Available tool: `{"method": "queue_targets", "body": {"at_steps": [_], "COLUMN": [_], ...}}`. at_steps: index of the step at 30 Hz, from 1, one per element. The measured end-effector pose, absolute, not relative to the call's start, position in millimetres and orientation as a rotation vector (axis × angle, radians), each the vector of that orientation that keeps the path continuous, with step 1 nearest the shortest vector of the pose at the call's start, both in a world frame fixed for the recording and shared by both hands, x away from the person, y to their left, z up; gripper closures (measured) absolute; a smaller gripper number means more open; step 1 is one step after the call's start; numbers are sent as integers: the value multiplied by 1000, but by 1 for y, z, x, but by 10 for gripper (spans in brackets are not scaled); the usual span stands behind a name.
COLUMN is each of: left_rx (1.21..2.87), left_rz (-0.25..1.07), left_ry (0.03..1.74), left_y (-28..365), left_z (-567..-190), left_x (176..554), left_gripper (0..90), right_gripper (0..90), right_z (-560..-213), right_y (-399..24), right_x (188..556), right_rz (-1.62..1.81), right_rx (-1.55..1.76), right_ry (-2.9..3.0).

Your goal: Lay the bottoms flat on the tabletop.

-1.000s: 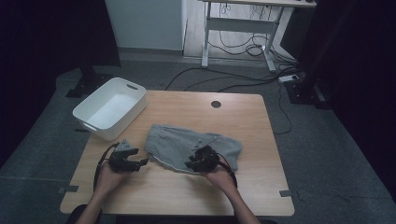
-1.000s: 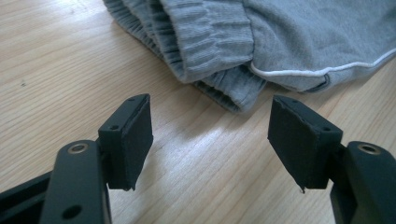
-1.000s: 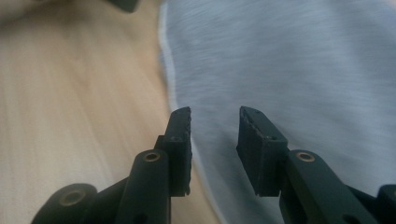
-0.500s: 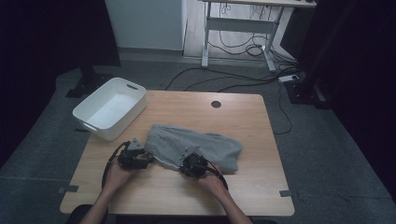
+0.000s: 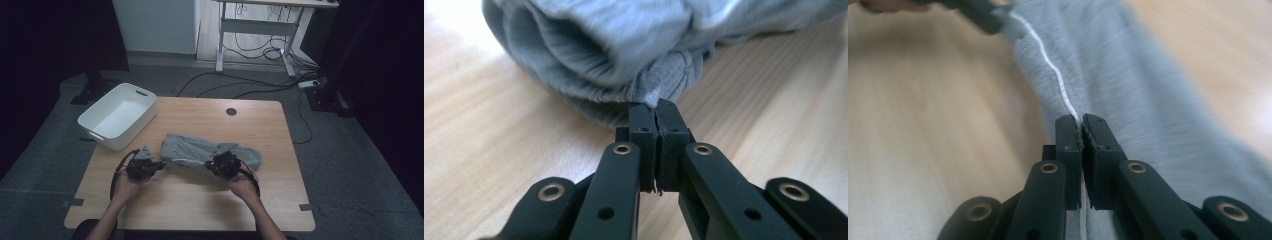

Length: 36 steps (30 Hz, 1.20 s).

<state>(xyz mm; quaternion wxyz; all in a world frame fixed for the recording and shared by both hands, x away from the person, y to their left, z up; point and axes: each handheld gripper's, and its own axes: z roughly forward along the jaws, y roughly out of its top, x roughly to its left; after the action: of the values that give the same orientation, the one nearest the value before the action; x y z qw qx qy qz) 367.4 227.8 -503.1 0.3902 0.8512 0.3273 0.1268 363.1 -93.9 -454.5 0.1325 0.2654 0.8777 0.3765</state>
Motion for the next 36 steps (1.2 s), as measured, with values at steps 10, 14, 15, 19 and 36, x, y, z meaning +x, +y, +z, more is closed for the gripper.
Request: {"method": "queue_targets", "body": {"at_steps": [10, 14, 15, 19, 36], "left_rx": [2015, 2053, 2066, 2115, 2310], "left_rz": [497, 542, 542, 508, 438], "left_ry": [919, 1073, 1073, 1018, 949], "left_y": [257, 256, 253, 241, 178], "left_z": [-457, -472, -478, -494, -533], "left_x": [396, 419, 418, 404, 409], "left_gripper": [876, 555, 513, 419, 330], "right_gripper": [862, 769, 731, 629, 464], "right_z": [-398, -411, -415, -439, -507], "right_y": [-151, -172, -176, -189, -167], "right_x": [416, 445, 448, 442, 401], "right_rz": [998, 961, 962, 1013, 802], "right_rx": [942, 1137, 1172, 1246, 1131], "right_ry": [2327, 2269, 2264, 2290, 2508]}}
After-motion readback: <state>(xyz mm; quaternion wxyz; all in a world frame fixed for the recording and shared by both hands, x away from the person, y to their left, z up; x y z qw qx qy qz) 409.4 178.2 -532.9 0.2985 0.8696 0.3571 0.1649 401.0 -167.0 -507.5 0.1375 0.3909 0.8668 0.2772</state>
